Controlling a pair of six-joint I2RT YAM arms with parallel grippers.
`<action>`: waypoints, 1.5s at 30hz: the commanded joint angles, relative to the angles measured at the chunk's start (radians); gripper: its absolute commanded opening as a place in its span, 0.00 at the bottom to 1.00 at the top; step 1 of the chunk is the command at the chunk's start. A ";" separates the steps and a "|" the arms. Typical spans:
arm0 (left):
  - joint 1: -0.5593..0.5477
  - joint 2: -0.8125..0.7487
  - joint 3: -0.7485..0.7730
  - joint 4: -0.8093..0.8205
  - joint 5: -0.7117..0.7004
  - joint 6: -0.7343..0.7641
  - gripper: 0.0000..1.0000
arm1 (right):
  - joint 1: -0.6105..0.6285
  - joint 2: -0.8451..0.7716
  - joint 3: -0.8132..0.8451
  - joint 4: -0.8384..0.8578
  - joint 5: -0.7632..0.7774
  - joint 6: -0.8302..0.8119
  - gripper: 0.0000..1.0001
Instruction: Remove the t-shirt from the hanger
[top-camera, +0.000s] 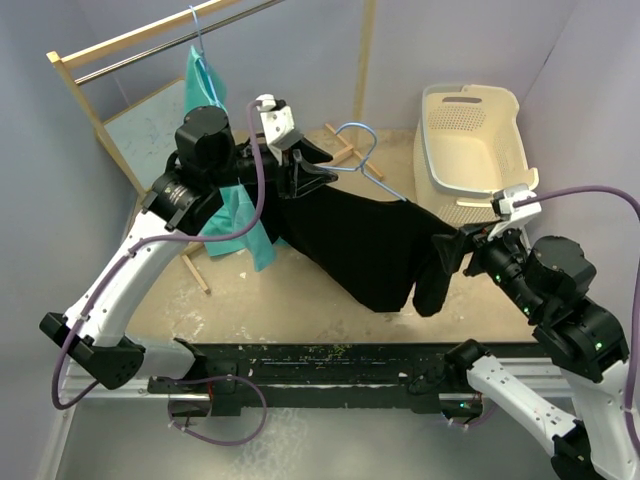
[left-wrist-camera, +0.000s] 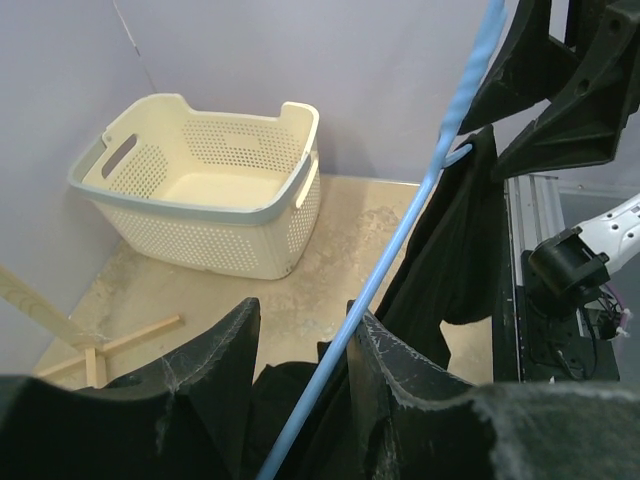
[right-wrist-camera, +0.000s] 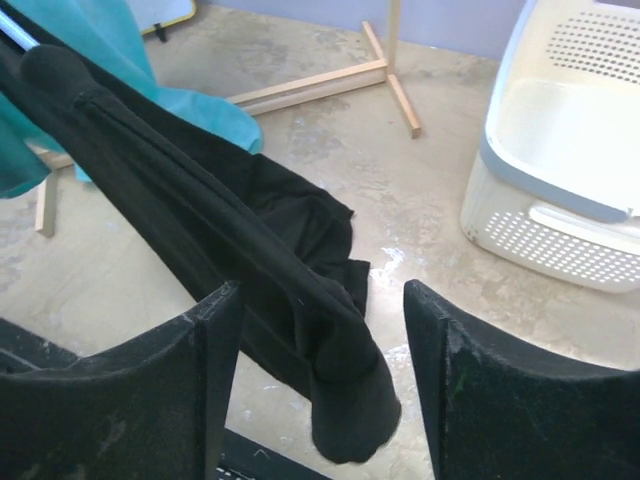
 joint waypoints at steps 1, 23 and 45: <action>0.003 -0.056 0.048 0.031 0.007 0.025 0.00 | -0.003 0.000 -0.007 0.045 -0.089 -0.040 0.58; 0.003 -0.205 0.032 0.040 -0.347 0.077 0.00 | -0.002 0.075 0.021 -0.054 0.226 0.102 0.14; 0.003 -0.233 0.033 -0.001 -0.227 0.053 0.00 | -0.002 -0.016 0.052 0.107 -0.212 -0.040 1.00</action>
